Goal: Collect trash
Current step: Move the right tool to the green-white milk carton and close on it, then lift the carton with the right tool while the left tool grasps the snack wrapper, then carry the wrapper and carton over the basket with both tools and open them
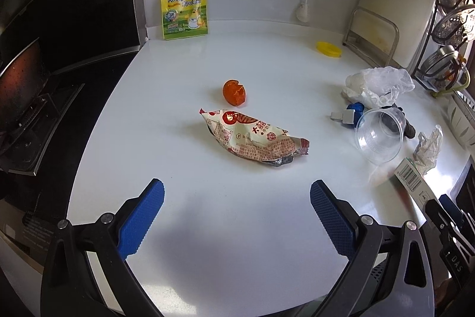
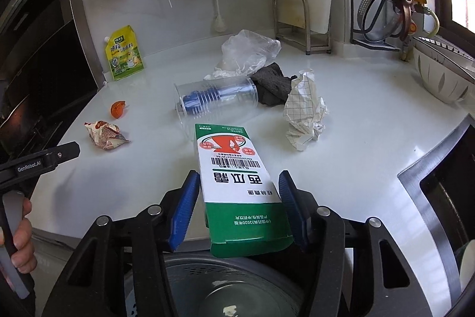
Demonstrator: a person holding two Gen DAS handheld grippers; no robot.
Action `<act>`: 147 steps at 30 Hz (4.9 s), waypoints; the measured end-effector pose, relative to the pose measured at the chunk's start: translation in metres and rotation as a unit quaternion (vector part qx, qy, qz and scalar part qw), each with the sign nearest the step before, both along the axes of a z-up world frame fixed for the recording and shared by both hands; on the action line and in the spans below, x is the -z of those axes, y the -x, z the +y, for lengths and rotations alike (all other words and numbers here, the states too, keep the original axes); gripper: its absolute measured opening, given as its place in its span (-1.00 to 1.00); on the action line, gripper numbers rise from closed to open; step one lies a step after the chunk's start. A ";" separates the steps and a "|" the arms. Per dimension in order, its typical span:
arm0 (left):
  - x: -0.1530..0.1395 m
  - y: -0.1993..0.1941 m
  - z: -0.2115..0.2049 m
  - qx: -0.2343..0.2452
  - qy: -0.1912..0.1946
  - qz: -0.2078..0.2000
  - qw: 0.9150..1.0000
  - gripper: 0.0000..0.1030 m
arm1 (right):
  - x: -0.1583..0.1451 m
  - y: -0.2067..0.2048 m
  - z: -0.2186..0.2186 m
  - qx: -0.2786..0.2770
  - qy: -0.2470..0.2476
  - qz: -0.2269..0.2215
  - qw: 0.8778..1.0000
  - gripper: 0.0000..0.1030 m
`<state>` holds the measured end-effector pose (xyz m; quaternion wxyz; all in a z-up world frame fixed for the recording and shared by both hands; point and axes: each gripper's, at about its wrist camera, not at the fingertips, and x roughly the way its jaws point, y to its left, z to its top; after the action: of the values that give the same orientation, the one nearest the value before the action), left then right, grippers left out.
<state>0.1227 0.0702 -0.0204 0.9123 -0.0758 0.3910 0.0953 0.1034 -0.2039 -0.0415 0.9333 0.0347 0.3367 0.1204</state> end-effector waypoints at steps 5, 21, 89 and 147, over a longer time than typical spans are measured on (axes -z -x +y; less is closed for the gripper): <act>-0.005 -0.017 0.001 -0.009 0.029 -0.010 0.999 0.88 | -0.005 0.006 -0.007 0.017 -0.007 -0.007 1.000 -0.51; 0.004 -0.029 -0.005 -0.016 0.022 0.002 1.000 0.88 | 0.002 0.006 0.002 -0.004 -0.004 0.010 1.000 0.09; 0.025 -0.049 -0.018 0.014 0.025 0.020 0.999 -0.49 | 0.009 0.000 -0.016 0.004 -0.025 0.024 0.999 -0.01; 0.093 0.176 -0.133 0.288 -0.004 0.065 0.956 -0.36 | 0.086 0.190 -0.033 0.070 -0.049 0.097 0.992 0.00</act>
<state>-0.0532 -0.0627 -0.1134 0.8741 0.0496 0.4542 -0.1650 -0.0862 -0.2373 -0.1271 0.8995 0.1149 0.4162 0.0671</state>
